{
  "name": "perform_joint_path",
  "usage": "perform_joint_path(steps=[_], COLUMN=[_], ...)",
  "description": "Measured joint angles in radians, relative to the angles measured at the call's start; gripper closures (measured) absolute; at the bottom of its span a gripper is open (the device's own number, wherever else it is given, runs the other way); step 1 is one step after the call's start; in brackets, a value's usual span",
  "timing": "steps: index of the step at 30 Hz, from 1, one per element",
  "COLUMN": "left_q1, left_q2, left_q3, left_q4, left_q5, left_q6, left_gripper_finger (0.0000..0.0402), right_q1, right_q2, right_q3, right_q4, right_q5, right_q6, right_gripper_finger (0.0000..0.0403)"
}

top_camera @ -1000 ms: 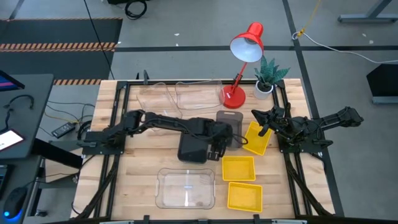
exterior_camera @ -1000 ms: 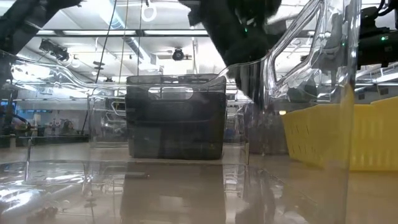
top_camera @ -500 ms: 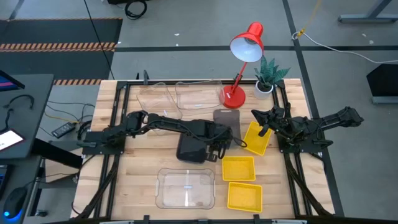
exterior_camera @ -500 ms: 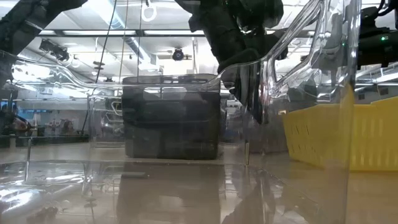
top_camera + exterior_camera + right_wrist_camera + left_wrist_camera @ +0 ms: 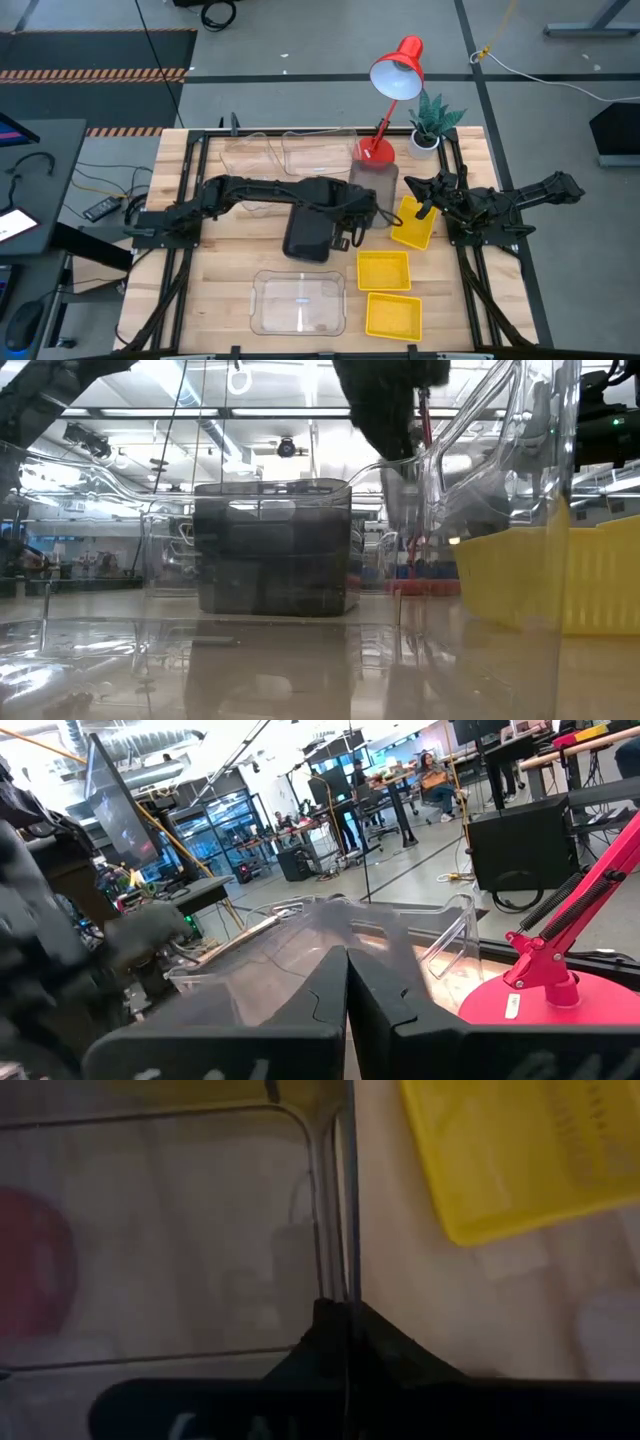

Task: Stack baskets by color
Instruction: Stack the right black bin on the black bins

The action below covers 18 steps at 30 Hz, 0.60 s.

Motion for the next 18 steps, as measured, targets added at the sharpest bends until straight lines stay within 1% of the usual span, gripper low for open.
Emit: perform_joint_path(steps=[3, 6, 9, 14, 18], left_q1=[-0.007, -0.026, -0.053, -0.096, -0.141], left_q2=[0.0, -0.005, -0.027, -0.065, -0.092], left_q3=[0.066, 0.102, 0.088, 0.086, 0.086], left_q4=[-0.102, -0.173, -0.206, -0.286, -0.353], left_q5=[-0.002, -0.044, -0.089, -0.114, -0.187], left_q6=[-0.035, -0.043, -0.06, -0.116, -0.142], left_gripper_finger=[0.0396, 0.0396, 0.0396, 0.0396, 0.0396], right_q1=[0.0, 0.0, 0.0, 0.0, 0.0], right_q2=[0.0, 0.0, 0.0, 0.0, 0.0], right_q3=[0.0, 0.0, 0.0, 0.0, 0.0], right_q4=[0.0, 0.0, 0.0, 0.0, 0.0], right_q5=[0.0, 0.0, 0.0, 0.0, 0.0], right_q6=[0.0, 0.0, 0.0, 0.0, 0.0], right_gripper_finger=[0.0391, 0.0391, 0.0391, 0.0391, 0.0391])
